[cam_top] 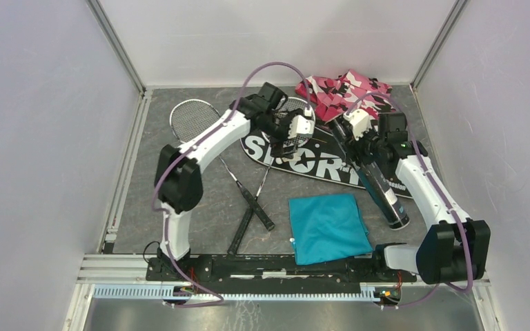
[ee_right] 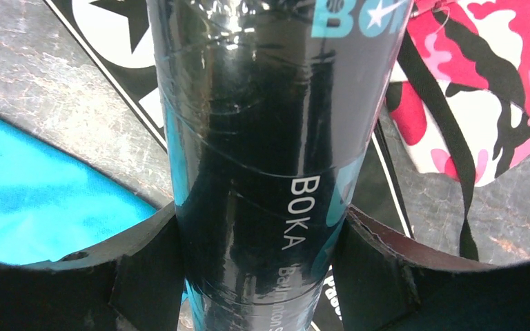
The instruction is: Pack up the badminton gear
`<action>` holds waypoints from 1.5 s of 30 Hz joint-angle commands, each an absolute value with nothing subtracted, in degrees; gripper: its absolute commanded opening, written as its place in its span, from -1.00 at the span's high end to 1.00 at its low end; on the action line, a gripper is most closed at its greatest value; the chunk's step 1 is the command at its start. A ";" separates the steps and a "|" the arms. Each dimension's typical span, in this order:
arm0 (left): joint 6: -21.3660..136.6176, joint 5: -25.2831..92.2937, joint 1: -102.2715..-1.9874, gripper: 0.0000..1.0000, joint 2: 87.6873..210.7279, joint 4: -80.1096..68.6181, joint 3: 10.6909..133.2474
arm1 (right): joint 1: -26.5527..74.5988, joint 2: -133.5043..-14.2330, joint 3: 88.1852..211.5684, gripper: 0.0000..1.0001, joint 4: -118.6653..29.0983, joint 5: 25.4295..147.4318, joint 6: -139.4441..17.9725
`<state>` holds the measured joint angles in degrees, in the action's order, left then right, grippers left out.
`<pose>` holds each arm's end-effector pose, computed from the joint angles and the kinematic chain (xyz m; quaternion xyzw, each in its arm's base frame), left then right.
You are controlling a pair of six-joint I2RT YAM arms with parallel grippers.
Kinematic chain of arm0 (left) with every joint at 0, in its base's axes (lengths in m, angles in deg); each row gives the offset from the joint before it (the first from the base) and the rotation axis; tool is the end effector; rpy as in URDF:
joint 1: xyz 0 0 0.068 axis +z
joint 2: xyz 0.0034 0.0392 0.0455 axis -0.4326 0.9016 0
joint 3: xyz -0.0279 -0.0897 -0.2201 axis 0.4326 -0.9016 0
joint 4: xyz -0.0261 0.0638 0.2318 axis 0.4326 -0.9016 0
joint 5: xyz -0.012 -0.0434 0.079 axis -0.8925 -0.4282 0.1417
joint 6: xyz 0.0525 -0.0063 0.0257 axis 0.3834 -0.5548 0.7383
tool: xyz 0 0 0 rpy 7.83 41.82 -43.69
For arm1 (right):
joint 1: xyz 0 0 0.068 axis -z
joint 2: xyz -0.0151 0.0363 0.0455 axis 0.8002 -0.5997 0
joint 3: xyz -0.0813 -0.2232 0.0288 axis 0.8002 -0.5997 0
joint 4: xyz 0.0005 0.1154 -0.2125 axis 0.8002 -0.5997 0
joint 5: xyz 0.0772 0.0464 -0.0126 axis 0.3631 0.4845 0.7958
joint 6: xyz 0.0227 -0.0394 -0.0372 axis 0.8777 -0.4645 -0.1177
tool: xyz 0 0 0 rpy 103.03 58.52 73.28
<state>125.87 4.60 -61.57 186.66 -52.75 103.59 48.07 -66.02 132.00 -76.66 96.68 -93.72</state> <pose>0.3113 -0.2575 0.2613 0.7198 0.5515 -0.2453 0.3429 0.2603 0.0362 0.2460 -0.3021 0.8730 0.0778 0.3750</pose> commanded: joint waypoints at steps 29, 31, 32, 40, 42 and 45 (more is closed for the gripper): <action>149.13 33.70 -68.70 0.53 205.97 -82.36 127.23 | 52.11 -65.38 127.12 0.44 -74.02 98.66 -92.84; 147.03 33.17 -68.70 0.69 204.86 -83.47 127.85 | 52.13 -65.63 127.71 0.44 -74.39 98.84 -93.10; 145.81 32.53 -68.70 0.76 204.24 -83.59 128.05 | 52.06 -65.78 128.08 0.44 -74.56 99.02 -93.27; 132.47 19.43 -66.23 0.96 195.62 -82.69 127.59 | 52.03 -65.37 130.12 0.43 -75.47 104.02 -96.80; 126.93 13.51 -64.06 0.96 192.27 -80.29 126.09 | 51.90 -65.21 130.55 0.43 -75.46 105.80 -97.96; 116.62 5.51 -59.76 0.96 185.56 -71.39 118.71 | 51.62 -65.37 131.73 0.43 -76.12 108.49 -99.88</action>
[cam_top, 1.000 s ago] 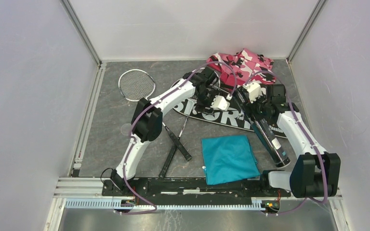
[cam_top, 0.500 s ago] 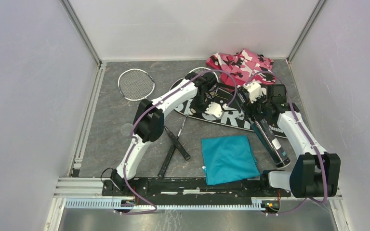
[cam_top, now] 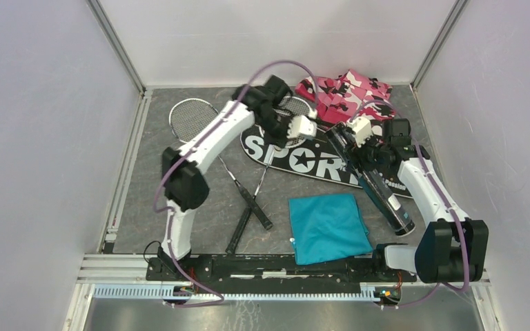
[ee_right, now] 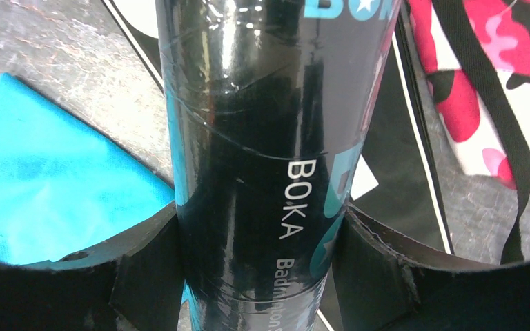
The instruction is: Pack up the badminton gear
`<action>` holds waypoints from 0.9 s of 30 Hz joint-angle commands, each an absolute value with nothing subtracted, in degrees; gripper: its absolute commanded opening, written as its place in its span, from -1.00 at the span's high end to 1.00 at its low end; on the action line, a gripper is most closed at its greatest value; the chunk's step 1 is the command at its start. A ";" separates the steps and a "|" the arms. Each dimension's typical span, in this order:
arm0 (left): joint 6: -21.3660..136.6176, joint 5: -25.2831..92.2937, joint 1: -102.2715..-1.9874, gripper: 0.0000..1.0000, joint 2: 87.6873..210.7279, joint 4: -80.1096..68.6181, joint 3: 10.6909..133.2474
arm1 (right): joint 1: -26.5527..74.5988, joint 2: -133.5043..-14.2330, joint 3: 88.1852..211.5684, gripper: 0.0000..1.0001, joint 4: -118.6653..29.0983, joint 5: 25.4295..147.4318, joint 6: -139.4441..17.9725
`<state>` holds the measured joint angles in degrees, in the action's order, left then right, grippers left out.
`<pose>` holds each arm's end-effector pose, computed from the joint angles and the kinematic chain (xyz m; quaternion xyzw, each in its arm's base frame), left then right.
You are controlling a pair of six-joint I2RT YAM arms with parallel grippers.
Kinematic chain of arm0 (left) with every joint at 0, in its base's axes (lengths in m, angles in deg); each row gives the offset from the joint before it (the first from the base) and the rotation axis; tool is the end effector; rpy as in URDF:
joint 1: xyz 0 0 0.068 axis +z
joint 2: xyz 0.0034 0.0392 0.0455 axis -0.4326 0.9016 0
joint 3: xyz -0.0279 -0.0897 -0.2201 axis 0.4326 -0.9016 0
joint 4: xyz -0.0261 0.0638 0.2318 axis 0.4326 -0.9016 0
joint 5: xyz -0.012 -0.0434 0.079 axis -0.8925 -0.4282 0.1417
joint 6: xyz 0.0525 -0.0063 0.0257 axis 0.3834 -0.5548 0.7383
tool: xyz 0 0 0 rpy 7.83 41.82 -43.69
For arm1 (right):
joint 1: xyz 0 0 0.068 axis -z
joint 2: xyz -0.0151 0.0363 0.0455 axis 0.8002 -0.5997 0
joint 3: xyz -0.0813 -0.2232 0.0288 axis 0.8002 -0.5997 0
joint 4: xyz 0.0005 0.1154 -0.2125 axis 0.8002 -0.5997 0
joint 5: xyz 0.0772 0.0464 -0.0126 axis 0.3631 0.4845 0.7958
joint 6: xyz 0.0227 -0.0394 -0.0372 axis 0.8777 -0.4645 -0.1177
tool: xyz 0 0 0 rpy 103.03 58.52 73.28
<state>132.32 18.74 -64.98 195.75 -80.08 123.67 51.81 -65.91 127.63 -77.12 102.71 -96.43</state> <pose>0.2997 -0.2674 0.2688 0.7741 0.5780 -0.1579 0.2045 0.2526 0.0231 0.2239 -0.3056 0.8775 0.1162 0.3508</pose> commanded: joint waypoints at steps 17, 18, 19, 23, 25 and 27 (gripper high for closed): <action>60.77 3.54 -50.77 0.96 152.73 -11.98 73.08 | 35.41 -68.47 138.53 0.42 -76.50 109.54 -105.06; 59.15 3.40 -50.78 0.96 152.71 -10.75 72.42 | 34.80 -68.90 138.71 0.42 -76.40 109.68 -105.16; 57.15 3.22 -50.77 0.96 152.79 -9.81 71.82 | 34.18 -69.35 139.00 0.42 -76.21 109.87 -105.24; 54.07 3.14 -50.84 0.96 152.64 -6.72 70.43 | 32.71 -70.55 139.57 0.42 -76.17 110.91 -105.44; 53.34 2.91 -50.85 0.96 152.66 -5.34 69.89 | 32.27 -70.66 139.62 0.42 -76.13 111.94 -105.52; 53.01 2.50 -50.96 0.96 153.04 -5.15 69.64 | 31.74 -70.70 139.60 0.42 -75.92 112.19 -105.52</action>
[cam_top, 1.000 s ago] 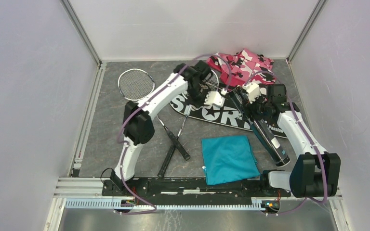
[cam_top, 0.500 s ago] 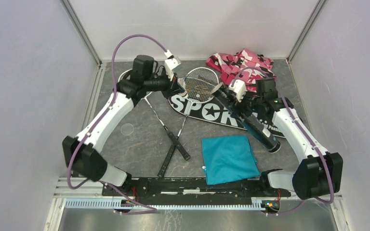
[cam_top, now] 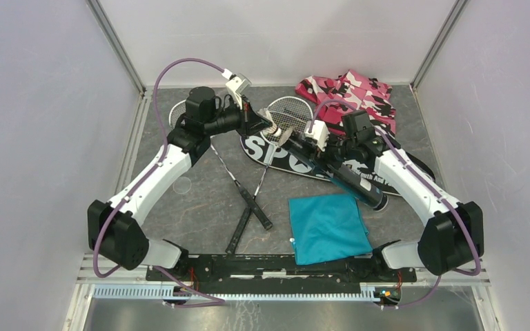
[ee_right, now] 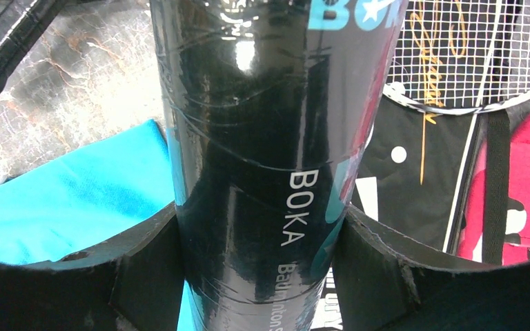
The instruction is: Pack up the badminton gear
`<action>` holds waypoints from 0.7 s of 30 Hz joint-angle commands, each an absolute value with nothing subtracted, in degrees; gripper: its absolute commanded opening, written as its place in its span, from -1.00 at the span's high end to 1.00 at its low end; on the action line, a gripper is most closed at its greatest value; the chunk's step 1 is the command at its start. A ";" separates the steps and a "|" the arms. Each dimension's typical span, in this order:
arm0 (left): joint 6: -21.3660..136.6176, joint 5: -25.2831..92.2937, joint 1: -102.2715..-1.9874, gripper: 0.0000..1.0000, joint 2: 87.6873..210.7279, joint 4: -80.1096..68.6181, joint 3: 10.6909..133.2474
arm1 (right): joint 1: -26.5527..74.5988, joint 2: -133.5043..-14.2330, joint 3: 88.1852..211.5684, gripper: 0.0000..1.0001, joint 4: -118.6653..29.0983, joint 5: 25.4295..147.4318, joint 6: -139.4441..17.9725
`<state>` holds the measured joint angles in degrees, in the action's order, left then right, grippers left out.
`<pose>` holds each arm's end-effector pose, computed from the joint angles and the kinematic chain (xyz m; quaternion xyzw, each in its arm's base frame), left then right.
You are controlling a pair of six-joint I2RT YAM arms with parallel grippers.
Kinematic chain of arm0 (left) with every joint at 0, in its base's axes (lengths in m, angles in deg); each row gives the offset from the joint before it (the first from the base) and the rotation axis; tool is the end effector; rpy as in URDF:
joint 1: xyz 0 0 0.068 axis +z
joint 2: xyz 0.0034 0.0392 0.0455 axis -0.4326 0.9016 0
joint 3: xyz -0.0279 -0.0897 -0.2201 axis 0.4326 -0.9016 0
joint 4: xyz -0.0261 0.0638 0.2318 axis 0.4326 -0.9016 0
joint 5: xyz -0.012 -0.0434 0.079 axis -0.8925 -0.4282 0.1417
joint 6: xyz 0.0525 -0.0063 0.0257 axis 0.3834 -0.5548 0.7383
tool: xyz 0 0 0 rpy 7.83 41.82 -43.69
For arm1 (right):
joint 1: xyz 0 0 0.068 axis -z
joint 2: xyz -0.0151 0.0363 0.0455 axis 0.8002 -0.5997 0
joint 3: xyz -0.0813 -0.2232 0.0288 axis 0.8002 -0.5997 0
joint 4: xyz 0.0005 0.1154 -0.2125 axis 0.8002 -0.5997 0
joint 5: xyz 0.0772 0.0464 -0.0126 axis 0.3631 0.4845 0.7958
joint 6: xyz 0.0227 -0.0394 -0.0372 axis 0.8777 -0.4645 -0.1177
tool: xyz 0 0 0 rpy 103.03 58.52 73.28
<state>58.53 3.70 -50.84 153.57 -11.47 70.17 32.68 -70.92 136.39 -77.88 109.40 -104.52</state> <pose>0.2736 -0.1579 0.3374 0.2949 0.7083 -0.4240 0.4811 0.2513 0.1169 0.2495 -0.5149 0.7503 0.1975 0.3645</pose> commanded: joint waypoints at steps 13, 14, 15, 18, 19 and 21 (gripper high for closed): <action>47.82 -6.73 -53.99 0.94 157.66 -0.84 67.68 | 29.44 -71.53 141.22 0.42 -75.24 114.49 -104.85; 47.20 -8.44 -54.09 0.90 158.23 -0.22 67.59 | 29.47 -71.58 141.24 0.42 -75.00 114.52 -104.68; 46.74 -9.78 -54.11 0.84 158.59 0.07 67.49 | 29.50 -71.63 141.17 0.42 -74.80 114.67 -104.57; 46.32 -13.35 -54.15 0.59 159.13 0.71 66.56 | 29.42 -71.43 140.75 0.42 -74.18 114.56 -104.61; 46.35 -13.87 -54.11 0.54 159.14 1.01 66.30 | 29.47 -71.36 140.68 0.42 -74.17 114.56 -104.62; 46.40 -15.15 -54.14 0.41 158.94 1.55 65.64 | 29.45 -71.48 140.67 0.42 -74.37 114.49 -104.75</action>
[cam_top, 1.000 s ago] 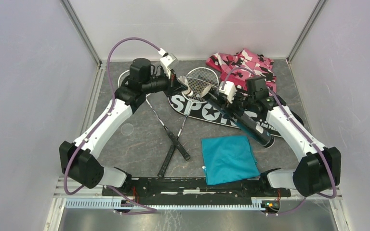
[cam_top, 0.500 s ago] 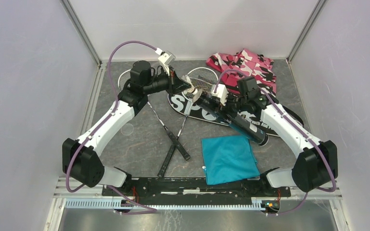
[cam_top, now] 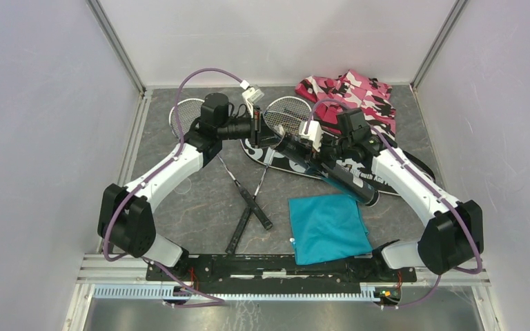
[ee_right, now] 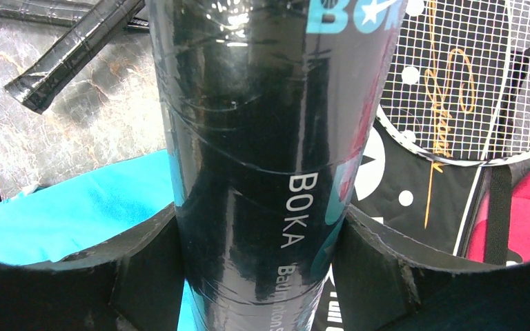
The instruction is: Pack up the badminton gear
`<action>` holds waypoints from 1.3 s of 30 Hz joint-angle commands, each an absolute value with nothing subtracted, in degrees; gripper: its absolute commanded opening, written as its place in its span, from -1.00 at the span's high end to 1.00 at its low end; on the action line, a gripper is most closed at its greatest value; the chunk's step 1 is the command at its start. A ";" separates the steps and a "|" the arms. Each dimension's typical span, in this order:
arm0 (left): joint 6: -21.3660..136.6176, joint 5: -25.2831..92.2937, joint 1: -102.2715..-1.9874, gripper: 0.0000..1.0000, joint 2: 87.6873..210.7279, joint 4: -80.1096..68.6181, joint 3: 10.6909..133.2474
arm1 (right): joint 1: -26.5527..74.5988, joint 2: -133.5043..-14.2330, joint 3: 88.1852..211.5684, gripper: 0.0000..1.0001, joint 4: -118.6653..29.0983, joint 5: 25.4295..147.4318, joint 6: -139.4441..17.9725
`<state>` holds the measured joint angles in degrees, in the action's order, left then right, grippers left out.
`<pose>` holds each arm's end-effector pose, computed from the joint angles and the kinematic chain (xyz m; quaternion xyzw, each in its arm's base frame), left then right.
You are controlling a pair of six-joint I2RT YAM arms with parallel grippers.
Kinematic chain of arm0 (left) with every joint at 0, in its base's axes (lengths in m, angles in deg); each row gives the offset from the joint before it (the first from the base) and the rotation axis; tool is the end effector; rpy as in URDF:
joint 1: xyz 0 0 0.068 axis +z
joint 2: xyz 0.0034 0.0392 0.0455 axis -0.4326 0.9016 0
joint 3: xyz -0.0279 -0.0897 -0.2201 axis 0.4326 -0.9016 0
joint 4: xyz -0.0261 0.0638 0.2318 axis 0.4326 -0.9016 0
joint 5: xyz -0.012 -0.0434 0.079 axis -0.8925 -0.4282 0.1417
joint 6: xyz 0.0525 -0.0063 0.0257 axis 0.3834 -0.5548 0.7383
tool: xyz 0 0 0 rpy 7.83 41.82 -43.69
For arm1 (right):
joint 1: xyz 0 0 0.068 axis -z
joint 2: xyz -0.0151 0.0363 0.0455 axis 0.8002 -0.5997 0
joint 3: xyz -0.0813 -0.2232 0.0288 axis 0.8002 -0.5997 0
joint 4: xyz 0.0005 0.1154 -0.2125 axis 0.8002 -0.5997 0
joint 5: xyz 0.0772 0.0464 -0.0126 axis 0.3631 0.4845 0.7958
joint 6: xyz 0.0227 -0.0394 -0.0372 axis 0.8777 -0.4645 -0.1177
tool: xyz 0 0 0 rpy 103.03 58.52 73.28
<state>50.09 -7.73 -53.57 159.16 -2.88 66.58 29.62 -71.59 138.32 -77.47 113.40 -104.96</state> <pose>0.2778 -0.1841 0.3035 0.3130 0.6917 -0.5258 0.3835 0.2474 0.1340 0.2584 -0.5439 0.7142 0.2343 0.3731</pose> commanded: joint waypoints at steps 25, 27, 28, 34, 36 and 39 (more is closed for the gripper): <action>54.26 -15.87 -52.60 -0.30 152.39 -2.40 65.03 | 29.46 -70.98 138.39 0.43 -75.98 111.92 -107.18; 54.37 -15.94 -52.53 -0.34 151.91 -1.83 64.43 | 29.45 -71.32 138.53 0.43 -76.17 112.10 -107.36; 54.57 -15.97 -52.52 -0.36 151.53 -1.40 64.06 | 29.48 -71.47 138.56 0.43 -76.13 112.12 -107.41; 55.75 -15.48 -52.20 -0.46 149.85 -1.08 63.36 | 29.41 -72.06 138.53 0.42 -76.14 112.20 -107.63; 56.33 -15.21 -52.04 -0.49 149.66 -1.52 63.58 | 29.45 -72.32 138.56 0.42 -76.17 112.36 -107.69; 57.46 -14.55 -52.00 -0.52 149.78 -2.65 64.10 | 29.42 -72.60 138.55 0.42 -76.23 112.49 -107.81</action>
